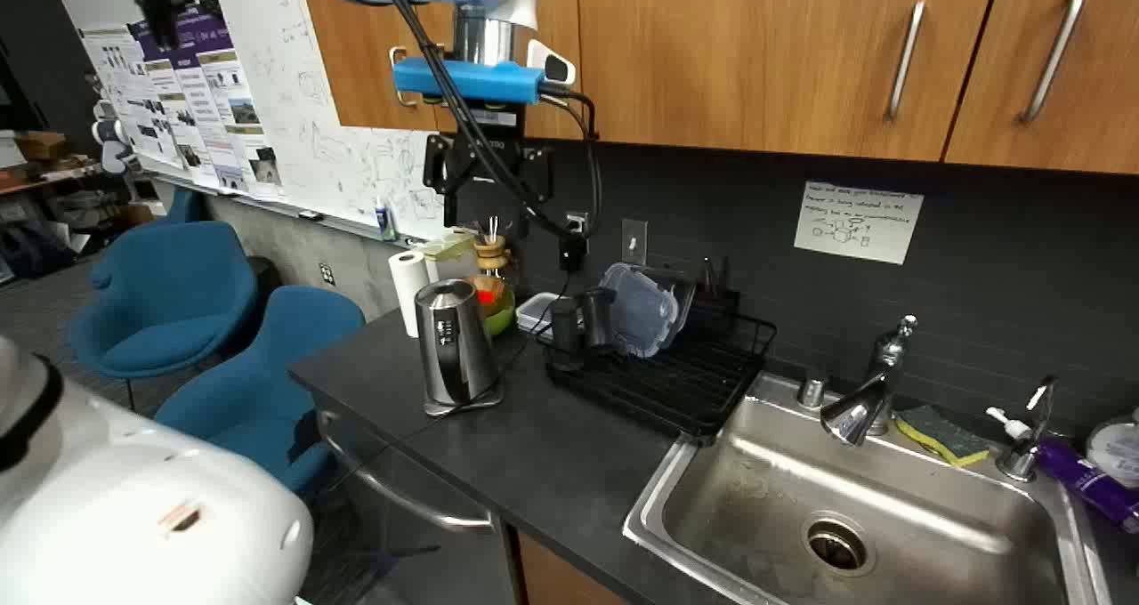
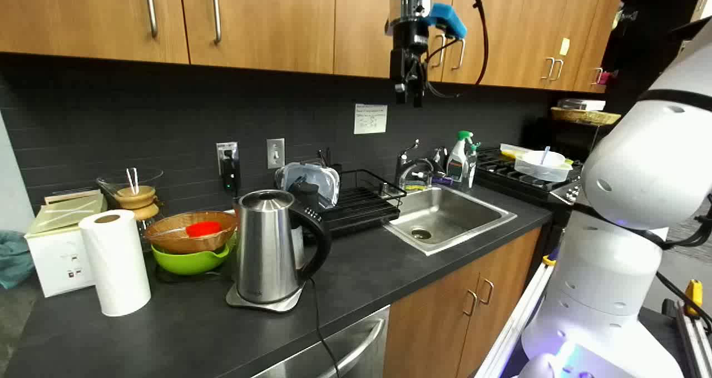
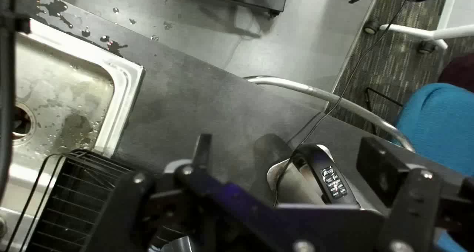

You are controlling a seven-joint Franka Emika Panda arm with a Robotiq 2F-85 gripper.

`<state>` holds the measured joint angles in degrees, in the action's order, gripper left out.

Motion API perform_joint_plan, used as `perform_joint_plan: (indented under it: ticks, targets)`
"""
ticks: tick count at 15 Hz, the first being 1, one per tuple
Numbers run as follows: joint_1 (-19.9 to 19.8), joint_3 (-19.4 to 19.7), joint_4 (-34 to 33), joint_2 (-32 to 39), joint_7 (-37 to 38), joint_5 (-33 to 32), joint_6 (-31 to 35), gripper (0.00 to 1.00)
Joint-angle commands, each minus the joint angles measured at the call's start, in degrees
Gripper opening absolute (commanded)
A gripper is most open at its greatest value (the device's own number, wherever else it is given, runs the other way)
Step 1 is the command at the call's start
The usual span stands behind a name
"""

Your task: Press the button on the kettle

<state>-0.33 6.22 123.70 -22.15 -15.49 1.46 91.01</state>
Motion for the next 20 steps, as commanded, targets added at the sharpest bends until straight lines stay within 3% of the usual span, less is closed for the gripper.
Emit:
perform_joint_plan:
  ticks: [1, 8, 20]
  targets:
    - [-0.3, -0.2, -0.2, 0.1, -0.1, 0.1, -0.1, 1.00]
    - [0.4, -1.3, 0.1, 0.7, 0.5, 0.1, -0.1, 1.00]
    - [4.5, -9.8, 1.7, 6.6, 6.4, -1.3, 5.1, 1.00]
